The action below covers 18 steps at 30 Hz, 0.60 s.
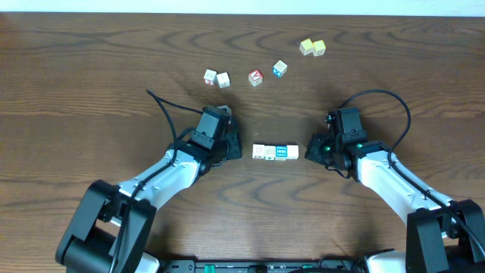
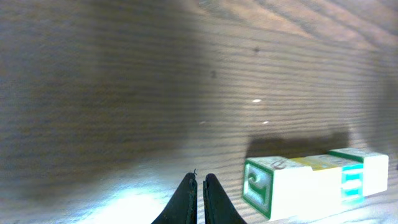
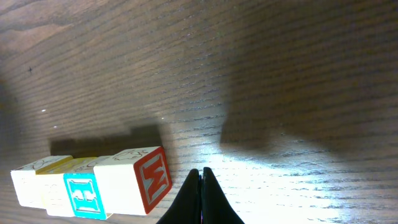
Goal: Lift 4 blocks
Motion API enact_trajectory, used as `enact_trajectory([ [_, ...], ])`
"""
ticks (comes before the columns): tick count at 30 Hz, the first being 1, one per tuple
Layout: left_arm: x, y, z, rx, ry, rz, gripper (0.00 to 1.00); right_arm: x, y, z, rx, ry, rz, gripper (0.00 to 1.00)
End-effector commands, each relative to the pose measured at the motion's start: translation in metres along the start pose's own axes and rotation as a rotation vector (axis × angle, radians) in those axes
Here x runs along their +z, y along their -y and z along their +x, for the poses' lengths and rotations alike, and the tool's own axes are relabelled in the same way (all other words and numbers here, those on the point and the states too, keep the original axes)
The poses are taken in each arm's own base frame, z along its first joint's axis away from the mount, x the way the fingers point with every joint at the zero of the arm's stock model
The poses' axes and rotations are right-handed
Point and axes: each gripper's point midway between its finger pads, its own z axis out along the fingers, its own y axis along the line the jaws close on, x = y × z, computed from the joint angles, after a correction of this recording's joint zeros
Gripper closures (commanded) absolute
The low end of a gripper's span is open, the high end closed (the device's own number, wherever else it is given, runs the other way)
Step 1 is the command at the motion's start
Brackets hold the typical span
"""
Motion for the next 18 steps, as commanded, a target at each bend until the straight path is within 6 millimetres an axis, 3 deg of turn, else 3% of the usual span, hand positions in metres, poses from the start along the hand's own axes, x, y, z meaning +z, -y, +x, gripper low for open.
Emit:
enact_trajectory([
  [1, 0.014, -0.004, 0.013, 0.001, -0.046, 0.009, 0.93, 0.001, -0.002, 0.003, -0.019, -0.006, -0.006, 0.99],
  [5, 0.024, -0.009, 0.016, -0.020, -0.058, 0.000, 0.93, 0.001, -0.001, 0.003, -0.019, -0.003, -0.002, 0.99],
  [11, 0.025, -0.009, 0.017, -0.015, -0.060, 0.004, 0.93, 0.001, -0.001, 0.002, -0.019, -0.002, 0.000, 0.99],
  [18, 0.019, 0.008, 0.023, 0.051, -0.102, 0.094, 0.93, 0.001, 0.000, 0.002, -0.020, 0.001, 0.006, 0.99],
])
